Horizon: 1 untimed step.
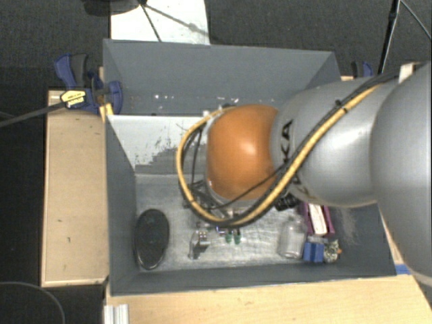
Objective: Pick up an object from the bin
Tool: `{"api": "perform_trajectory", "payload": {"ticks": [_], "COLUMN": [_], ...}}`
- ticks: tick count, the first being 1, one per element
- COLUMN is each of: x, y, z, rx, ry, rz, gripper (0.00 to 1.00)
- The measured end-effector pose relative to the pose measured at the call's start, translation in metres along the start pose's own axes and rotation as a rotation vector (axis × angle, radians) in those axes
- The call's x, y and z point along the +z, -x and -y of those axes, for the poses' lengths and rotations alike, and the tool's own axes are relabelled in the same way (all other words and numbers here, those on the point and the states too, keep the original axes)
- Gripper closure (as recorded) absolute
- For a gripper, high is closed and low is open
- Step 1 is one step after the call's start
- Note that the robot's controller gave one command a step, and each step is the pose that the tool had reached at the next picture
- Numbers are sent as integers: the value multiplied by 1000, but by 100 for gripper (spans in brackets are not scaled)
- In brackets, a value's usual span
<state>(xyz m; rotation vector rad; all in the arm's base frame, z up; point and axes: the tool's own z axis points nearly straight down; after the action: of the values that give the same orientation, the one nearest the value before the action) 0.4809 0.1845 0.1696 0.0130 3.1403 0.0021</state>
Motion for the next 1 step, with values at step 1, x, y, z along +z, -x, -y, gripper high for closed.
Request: {"api": "perform_trajectory", "payload": {"ticks": [1], "x": [57], "y": [23], "z": [73], "rx": [-88], "ry": [-4], "rz": [-1], "gripper": [0]}}
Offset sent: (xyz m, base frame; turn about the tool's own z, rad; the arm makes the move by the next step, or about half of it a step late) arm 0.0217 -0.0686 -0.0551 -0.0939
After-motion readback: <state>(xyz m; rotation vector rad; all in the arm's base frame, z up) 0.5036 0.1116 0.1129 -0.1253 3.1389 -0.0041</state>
